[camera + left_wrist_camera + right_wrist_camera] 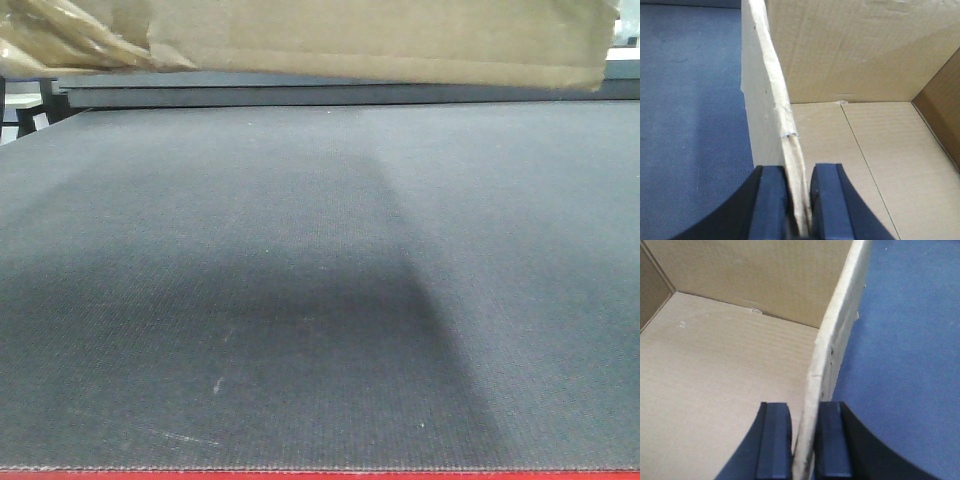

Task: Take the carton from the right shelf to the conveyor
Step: 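Approach the red-framed conveyor and hold the carton above the belt, then lower the carton onto the belt and open both grippers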

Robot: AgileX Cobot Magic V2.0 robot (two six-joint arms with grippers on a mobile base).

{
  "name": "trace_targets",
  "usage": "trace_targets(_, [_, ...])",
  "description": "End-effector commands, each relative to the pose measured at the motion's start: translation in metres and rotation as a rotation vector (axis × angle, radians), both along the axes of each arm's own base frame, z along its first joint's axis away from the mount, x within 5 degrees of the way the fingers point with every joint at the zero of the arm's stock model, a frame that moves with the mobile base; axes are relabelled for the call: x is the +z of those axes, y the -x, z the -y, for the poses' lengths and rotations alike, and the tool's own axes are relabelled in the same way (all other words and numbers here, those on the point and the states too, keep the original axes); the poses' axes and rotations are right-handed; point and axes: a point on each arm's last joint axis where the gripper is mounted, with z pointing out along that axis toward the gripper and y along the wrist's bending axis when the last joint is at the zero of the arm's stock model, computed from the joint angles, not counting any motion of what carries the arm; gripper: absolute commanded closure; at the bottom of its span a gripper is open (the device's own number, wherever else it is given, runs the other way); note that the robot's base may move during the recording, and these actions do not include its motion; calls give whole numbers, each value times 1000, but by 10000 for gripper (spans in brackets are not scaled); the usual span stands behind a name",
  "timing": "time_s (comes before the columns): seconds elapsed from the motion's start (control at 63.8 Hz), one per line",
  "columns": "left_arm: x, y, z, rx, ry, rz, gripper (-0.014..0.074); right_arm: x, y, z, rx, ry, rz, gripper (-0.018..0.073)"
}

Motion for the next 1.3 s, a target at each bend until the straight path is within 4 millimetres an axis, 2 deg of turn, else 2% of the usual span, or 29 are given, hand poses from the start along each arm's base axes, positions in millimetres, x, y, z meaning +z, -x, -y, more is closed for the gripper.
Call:
trace_targets(0.0, [10, 3, -6, 25, -47, 88, 613, 8, 2, 5, 1, 14, 84, 626])
trace_targets(0.298, [13, -3, -2, 6, -17, 138, 613, 16, 3, 5, 1, -11, 122, 626])
trace_targets(0.47, [-8, -37, 15, -34, 24, 17, 613, 17, -8, 22, -88, 8, 119, 626])
trace_targets(0.674, [-45, -83, 28, -32, -17, -60, 613, -9, -53, 29, -189, 63, 23, 626])
trace_targets(0.847, [-80, -123, 37, -29, -90, -82, 613, -46, -100, 16, -200, 107, -67, 626])
trace_targets(1.003, [-105, -147, 43, -35, -118, -123, 613, -84, -136, 2, -196, 146, -146, 626])
trace_targets(1.113, [-115, -155, 46, -36, -131, -144, 585, -103, -149, -3, -194, 167, -188, 620])
trace_targets(1.192, [-119, -158, 46, -36, -137, -153, 508, -110, -154, -4, -193, 176, -206, 541])
trace_targets(1.286, [-119, -158, 46, -36, -137, -154, 338, -111, -155, -5, -193, 175, -204, 353])
